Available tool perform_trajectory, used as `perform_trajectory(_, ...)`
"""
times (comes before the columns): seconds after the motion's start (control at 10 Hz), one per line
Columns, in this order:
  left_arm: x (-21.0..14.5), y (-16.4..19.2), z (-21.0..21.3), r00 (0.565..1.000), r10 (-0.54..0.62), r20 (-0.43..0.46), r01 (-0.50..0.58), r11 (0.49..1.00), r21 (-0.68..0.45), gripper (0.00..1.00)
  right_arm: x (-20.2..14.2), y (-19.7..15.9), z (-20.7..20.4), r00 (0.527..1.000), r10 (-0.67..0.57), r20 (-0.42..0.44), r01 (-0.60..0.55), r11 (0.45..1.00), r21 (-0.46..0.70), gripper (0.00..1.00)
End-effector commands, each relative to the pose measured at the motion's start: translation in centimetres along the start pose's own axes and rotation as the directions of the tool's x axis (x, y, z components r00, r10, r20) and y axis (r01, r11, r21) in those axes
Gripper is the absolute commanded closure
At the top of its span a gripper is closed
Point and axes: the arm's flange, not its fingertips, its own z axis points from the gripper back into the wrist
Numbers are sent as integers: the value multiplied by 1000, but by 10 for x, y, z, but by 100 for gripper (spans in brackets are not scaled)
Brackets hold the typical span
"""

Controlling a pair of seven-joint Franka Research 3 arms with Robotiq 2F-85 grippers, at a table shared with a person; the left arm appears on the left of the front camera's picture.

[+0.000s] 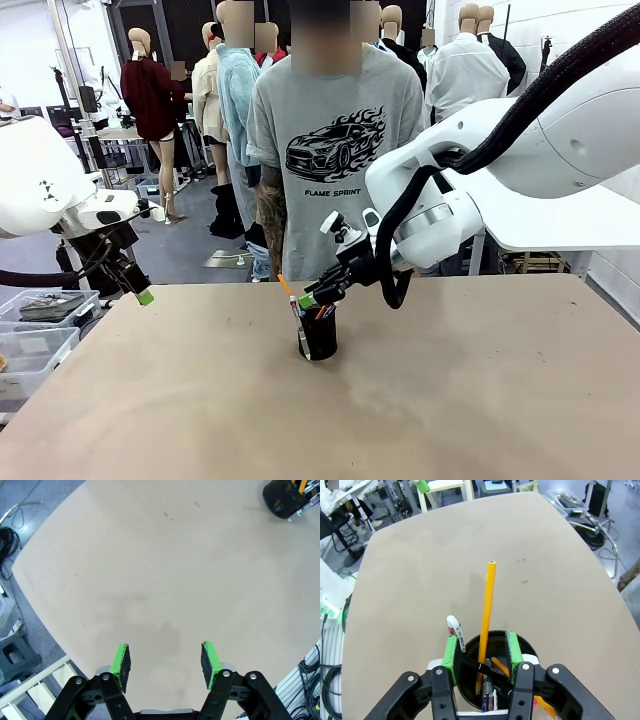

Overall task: Place the pens into the pen holder.
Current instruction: Pick up a writing instrument from the table and place it into the Pen holder.

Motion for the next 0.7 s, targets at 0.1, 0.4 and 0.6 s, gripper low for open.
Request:
perform_trajectory(0.1, -1, 3, 0, 1000, -15, 10, 15, 1000, 3, 26, -5, 7, -1, 999, 27, -29, -27, 1000, -15, 53)
perform_trajectory(0.4, -1, 3, 0, 1000, -15, 10, 15, 1000, 3, 26, -5, 7, 0, 999, 28, -30, -29, 999, -18, 53)
perform_trajectory(0.6, -1, 3, 0, 1000, -15, 10, 15, 1000, 3, 26, -5, 7, 3, 999, 33, -26, -34, 999, -26, 53)
